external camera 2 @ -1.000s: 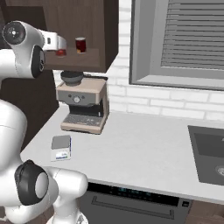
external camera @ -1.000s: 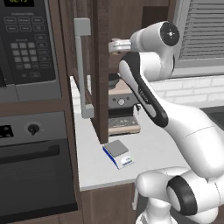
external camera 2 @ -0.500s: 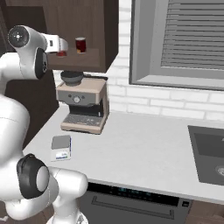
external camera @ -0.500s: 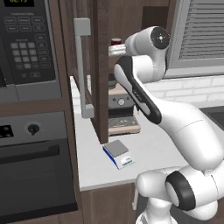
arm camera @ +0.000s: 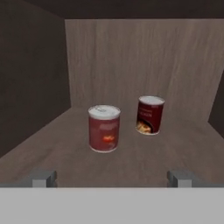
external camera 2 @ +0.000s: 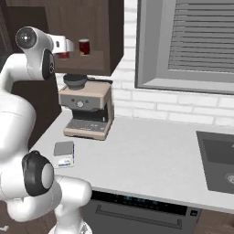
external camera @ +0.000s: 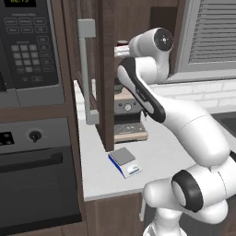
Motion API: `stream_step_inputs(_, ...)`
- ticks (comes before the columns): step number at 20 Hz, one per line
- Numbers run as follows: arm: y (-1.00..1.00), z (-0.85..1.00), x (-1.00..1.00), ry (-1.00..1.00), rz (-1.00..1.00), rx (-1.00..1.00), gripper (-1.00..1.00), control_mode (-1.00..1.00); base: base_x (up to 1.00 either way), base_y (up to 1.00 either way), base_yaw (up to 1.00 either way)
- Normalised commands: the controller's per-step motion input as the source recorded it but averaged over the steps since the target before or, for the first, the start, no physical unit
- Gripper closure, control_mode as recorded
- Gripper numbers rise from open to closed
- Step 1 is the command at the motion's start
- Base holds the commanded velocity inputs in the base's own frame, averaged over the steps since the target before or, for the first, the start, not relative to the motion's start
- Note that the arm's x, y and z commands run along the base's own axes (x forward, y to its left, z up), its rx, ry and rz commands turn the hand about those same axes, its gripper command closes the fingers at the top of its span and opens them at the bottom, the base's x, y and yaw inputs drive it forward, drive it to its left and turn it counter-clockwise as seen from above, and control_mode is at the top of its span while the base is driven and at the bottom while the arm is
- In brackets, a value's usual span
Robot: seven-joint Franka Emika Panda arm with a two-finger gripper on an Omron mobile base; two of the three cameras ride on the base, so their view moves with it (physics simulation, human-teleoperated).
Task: Pick the canned food and place it on the digital scale for weighing, and close the cabinet.
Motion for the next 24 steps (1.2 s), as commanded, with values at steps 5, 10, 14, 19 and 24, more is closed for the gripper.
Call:
stream_step_inputs(5,0.14,0.00,0.36,0.00,0.00,0.00,-1.00,-1.00,0.00,0.00,0.00)
stream_step_inputs(10,0.19,0.00,0.47,0.00,0.00,0.00,-1.00,-1.00,0.00,0.00,0.00)
stream_step_inputs(14,0.09,0.00,0.45,0.00,0.00,0.00,-1.00,-1.00,0.00,0.00,0.00)
stream_step_inputs(19,0.15,-0.05,0.42,0.00,0.00,0.00,-1.00,-1.00,0.00,0.00,0.00)
stream_step_inputs(24,0.17,-0.13,0.38,0.00,0.00,0.00,-1.00,-1.00,0.00,0.00,0.00)
